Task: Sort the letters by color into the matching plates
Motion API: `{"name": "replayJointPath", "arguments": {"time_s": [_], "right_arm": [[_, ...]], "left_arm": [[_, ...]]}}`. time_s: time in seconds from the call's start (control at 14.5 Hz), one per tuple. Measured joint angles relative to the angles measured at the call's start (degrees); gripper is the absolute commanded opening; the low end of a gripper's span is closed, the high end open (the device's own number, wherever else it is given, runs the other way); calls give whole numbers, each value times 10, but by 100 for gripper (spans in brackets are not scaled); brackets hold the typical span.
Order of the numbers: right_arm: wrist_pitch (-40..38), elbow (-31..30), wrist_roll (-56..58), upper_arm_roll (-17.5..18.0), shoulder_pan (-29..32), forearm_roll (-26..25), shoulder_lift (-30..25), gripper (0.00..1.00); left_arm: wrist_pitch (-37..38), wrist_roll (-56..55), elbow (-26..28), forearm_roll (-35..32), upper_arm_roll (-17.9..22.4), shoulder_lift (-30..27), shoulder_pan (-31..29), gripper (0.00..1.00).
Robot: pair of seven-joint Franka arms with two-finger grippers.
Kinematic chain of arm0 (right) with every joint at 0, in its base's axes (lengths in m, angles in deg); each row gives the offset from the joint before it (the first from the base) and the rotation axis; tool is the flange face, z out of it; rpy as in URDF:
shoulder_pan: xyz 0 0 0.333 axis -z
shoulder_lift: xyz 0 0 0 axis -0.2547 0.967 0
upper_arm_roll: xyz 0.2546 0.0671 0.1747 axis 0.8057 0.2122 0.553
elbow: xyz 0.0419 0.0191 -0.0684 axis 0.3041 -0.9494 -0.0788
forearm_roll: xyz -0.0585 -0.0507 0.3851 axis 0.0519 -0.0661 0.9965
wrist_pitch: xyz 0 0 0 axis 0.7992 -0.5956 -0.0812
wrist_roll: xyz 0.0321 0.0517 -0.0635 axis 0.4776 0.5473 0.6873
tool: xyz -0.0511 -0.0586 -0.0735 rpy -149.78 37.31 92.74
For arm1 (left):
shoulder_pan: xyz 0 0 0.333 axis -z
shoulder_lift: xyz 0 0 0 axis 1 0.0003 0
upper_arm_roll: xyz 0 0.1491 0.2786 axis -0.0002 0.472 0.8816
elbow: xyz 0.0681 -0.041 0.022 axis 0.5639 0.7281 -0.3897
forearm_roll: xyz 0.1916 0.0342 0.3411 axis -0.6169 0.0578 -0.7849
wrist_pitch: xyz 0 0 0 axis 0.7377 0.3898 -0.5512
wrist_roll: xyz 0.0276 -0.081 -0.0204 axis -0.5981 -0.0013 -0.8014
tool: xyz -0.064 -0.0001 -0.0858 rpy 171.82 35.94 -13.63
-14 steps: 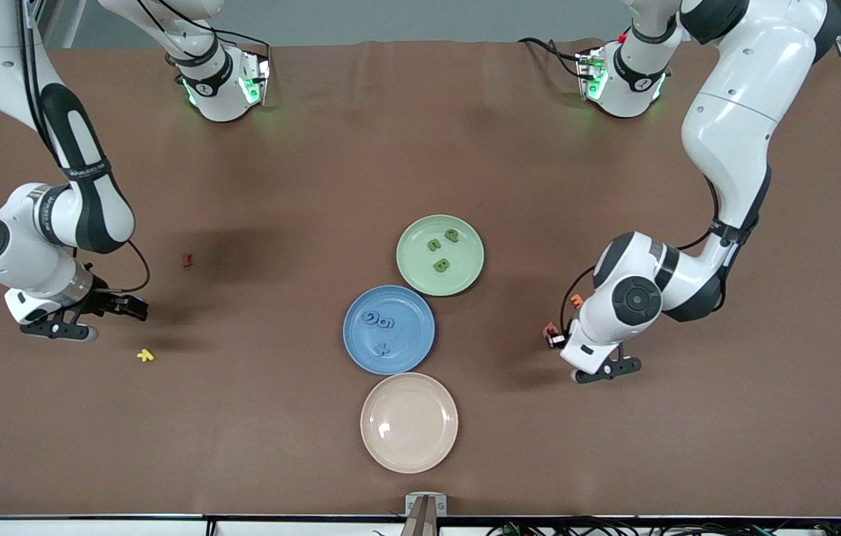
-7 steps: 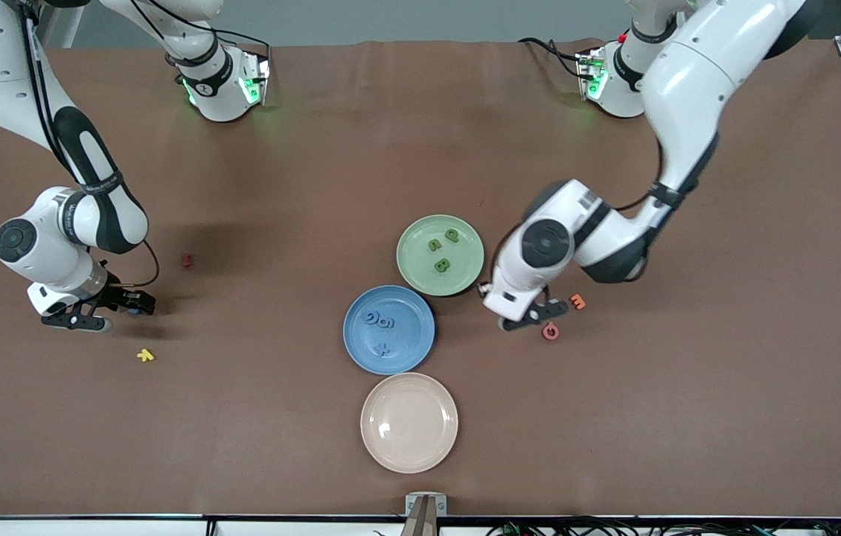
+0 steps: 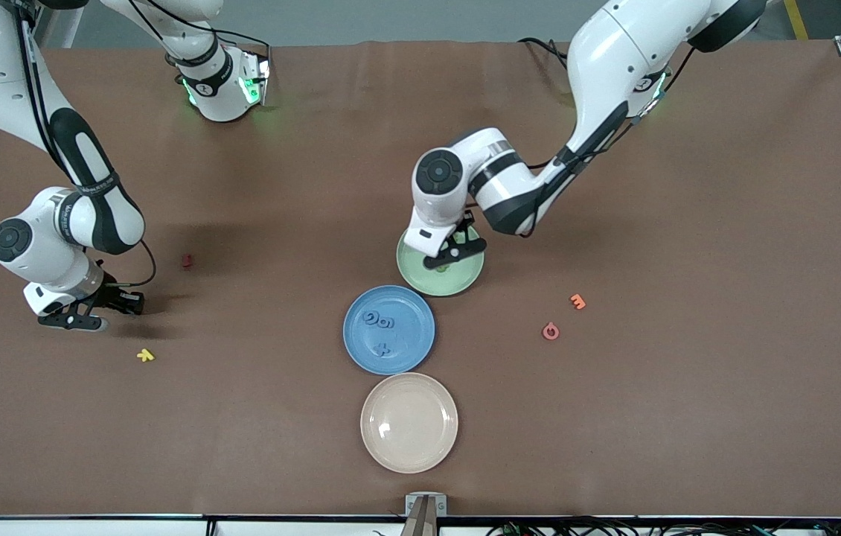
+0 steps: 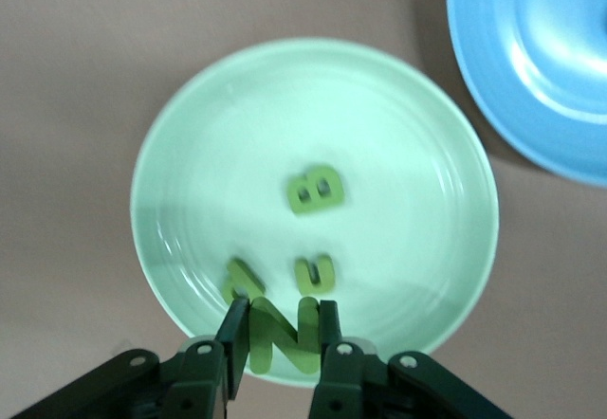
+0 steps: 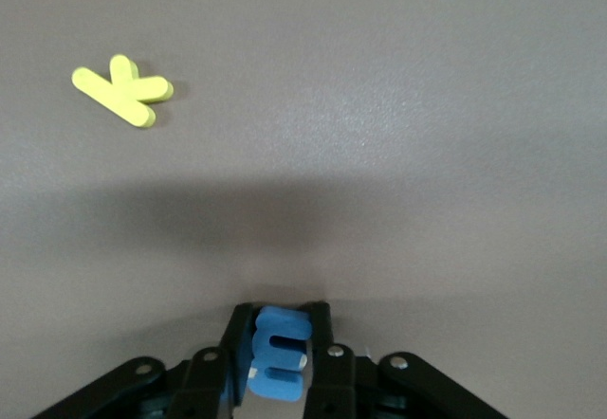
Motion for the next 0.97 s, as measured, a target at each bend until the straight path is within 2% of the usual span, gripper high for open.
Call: {"name": "replayJointPath", "arguments": {"time_s": [0.28,0.42,0.62,0.76,0.83,0.9,0.97], "right_arm": [[-30,10,-17,8,-4,0,-2,0],[-101,40,-69,16,-27,0,-11,0],[-212,114,-219,22,-106,1,-28,0],[-226,148,-332,24,-172,15,-29,0],[-226,162,-380,25,-206,36,-26,0],[-226,178,-425,26,-241,59,-19,0],[-226,197,-467,26,-271,73,-8,0]], "left_arm": [[0,-8,6,0,0,4,15,16],[-2,-11,9,0,1,9,17,16],[-4,-11,9,0,1,15,18,19],[-5,-11,9,0,1,16,20,37],[-5,-11,9,0,1,16,21,39],[-6,-11,9,0,1,16,23,48],[-6,-11,9,0,1,16,23,51]]}}
